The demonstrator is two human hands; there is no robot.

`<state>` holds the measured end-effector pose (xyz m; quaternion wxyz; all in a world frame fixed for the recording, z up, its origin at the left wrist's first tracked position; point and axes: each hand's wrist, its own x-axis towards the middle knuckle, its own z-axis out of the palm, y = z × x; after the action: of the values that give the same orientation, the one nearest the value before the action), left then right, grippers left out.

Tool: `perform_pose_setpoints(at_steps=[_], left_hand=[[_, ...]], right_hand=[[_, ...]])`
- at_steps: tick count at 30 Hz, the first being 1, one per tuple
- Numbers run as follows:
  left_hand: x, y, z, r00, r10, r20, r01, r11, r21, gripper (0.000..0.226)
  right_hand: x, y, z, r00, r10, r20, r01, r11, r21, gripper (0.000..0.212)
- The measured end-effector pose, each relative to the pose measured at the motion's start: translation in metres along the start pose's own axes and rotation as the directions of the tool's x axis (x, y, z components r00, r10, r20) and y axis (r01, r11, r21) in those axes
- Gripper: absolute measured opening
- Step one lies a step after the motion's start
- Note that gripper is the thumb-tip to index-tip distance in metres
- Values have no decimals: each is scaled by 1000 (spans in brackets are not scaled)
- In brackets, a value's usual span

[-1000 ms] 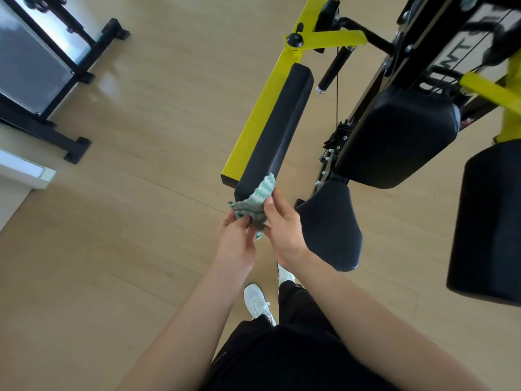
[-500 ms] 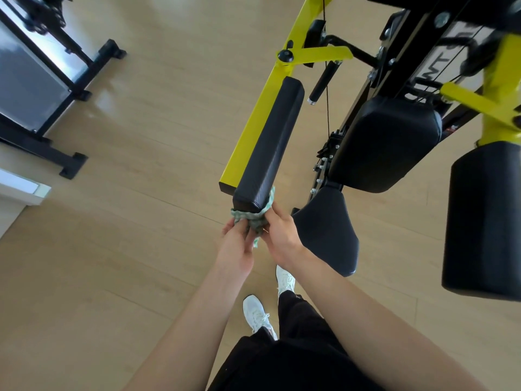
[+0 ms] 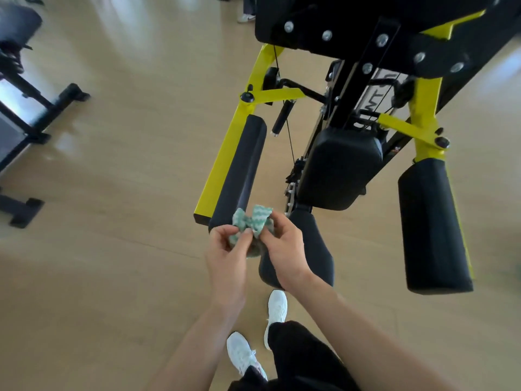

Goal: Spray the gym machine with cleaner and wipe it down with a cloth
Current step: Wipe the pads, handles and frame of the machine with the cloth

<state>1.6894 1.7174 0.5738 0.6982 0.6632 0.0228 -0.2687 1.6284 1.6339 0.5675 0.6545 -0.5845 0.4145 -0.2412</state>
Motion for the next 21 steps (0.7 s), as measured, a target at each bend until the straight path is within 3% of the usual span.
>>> perform_pose_setpoints(at_steps=[6,10,16,19,21], left_hand=[[-5,14,47,958,124,259,-174,969,177,12],[13,23,95,900,202,386,-318,910,266,9],[45,51,184,762,420,493,-593,759,269,29],[65,58,219,721,496,484,-664,695,277,31],[81,52,235,678,577,456,-731,599,327,29]], right_hand=[[10,-16,-78,959,-60,-278,33,994,-100,24],[40,-33,-126,895,-177,-410,93,972,-217,39],[101,-69,-180,859,-321,-398,152,904,-400,56],[138,-82,-197,863,-345,-369,177,891,-419,61],[158,-83,-206,860,-382,-338,205,865,-458,65]])
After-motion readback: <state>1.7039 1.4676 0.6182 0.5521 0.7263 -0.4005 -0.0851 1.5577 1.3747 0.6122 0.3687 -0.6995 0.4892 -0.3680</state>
